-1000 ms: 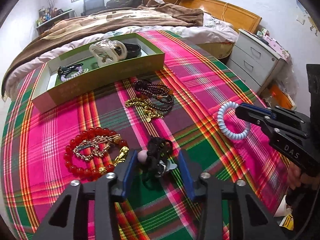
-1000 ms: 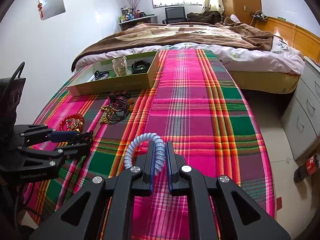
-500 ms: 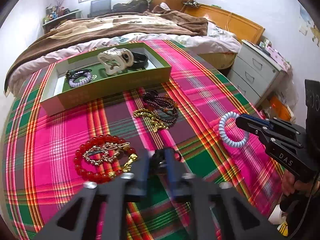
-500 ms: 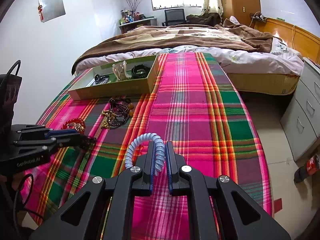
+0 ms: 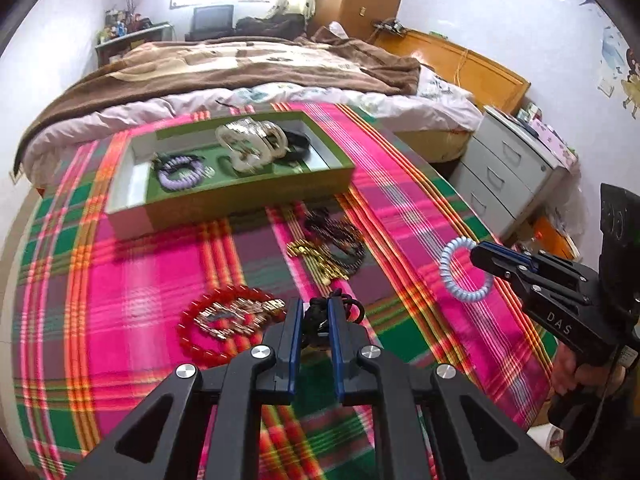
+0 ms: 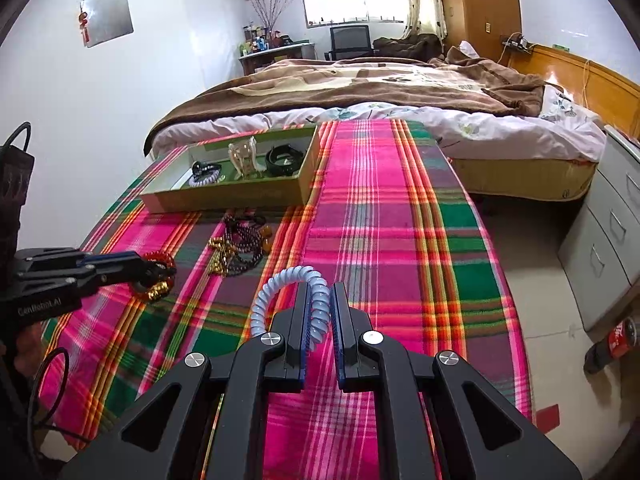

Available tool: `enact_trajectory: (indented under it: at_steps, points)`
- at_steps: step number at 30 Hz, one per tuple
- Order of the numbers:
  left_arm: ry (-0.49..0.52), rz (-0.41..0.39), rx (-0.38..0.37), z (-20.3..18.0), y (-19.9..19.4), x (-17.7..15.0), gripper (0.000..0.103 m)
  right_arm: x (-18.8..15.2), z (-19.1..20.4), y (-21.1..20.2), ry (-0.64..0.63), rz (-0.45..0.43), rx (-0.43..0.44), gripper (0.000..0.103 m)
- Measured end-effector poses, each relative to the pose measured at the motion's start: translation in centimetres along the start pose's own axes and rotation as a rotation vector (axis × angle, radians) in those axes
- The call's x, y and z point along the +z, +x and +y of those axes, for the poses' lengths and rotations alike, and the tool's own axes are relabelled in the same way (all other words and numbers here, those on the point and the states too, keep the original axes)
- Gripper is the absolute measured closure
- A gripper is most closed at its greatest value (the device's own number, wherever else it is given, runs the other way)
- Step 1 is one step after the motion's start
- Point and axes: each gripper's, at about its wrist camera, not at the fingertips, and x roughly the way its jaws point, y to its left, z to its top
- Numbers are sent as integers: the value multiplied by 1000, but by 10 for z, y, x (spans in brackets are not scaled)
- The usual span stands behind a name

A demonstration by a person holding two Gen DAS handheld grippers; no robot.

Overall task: Organize jewelry
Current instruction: 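Carry both held hair ties into the green box and open both tools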

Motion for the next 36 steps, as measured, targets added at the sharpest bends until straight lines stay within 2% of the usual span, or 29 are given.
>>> enact_trajectory:
  at_steps: [9, 16, 25, 31, 36]
  points:
    - [-62, -61, 46, 34, -20, 34, 90, 41, 11, 3, -28, -52, 8, 93]
    - [-113, -68, 74, 66, -12, 62, 90, 87, 17, 29, -59, -68, 2, 93]
    - [-165, -56, 84, 104, 19, 99, 90, 129, 14, 91, -63, -9, 4, 93]
    - [-195, -37, 90, 127, 44, 118, 90, 141, 18, 124, -93, 32, -24, 93]
    - [-213, -21, 93, 139, 62, 125, 90, 149, 25, 145, -103, 57, -9, 93]
